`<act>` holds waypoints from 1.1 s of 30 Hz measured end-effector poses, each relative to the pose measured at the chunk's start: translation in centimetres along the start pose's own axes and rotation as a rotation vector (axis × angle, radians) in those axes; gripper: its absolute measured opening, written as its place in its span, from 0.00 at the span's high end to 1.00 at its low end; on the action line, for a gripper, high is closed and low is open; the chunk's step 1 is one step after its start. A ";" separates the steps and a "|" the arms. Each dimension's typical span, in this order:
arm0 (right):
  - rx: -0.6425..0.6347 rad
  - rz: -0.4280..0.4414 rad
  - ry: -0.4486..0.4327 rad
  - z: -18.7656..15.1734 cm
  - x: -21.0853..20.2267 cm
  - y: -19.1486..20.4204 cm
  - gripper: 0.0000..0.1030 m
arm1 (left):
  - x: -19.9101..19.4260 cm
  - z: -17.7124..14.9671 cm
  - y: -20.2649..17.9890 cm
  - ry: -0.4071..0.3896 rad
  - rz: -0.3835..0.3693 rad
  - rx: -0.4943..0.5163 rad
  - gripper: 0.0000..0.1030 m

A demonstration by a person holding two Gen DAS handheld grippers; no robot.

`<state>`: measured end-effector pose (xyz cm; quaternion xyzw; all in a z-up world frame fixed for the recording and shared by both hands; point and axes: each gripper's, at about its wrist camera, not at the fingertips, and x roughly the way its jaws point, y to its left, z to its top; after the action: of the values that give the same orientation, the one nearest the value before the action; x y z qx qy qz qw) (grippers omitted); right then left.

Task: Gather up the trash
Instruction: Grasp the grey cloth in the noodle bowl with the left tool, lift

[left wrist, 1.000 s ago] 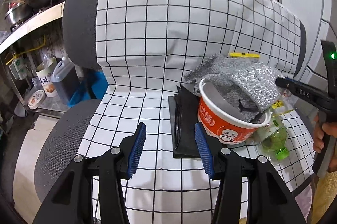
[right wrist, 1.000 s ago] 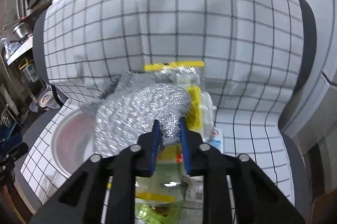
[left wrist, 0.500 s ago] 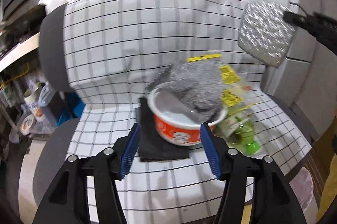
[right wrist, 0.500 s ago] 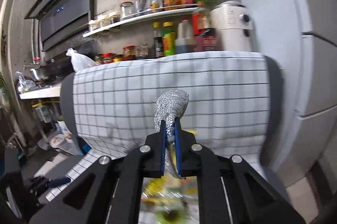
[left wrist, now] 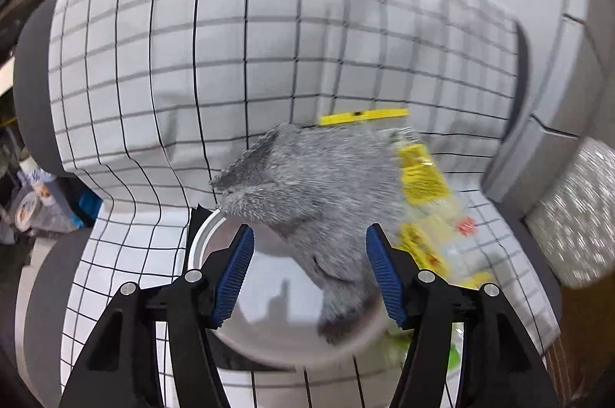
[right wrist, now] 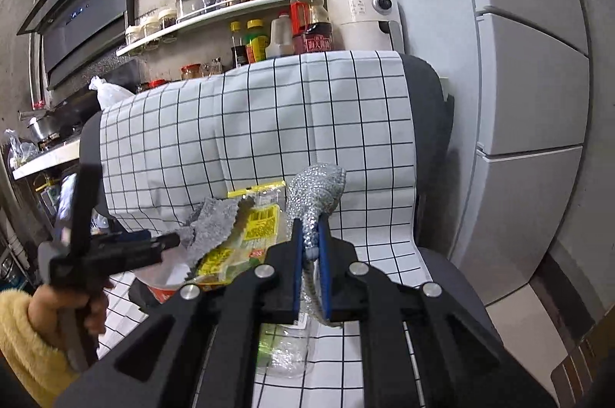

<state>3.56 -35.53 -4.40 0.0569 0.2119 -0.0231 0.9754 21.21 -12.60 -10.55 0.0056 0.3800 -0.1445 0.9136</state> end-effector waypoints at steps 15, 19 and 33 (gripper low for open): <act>-0.002 0.032 0.042 -1.1 2.6 -0.2 0.92 | 6.1 2.0 1.6 0.140 -0.060 -0.147 0.70; -0.001 0.024 0.047 -1.4 2.3 -0.2 0.92 | 4.8 2.1 1.2 0.082 -0.084 -0.127 0.97; 0.045 0.030 -0.019 -0.4 -1.2 0.2 0.92 | -14.3 5.5 1.9 -0.419 -0.184 -0.041 0.98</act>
<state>2.30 -35.29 -4.25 0.0816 0.2009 -0.0140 0.9761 15.98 -7.75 3.15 -0.0779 0.1839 -0.2176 0.9554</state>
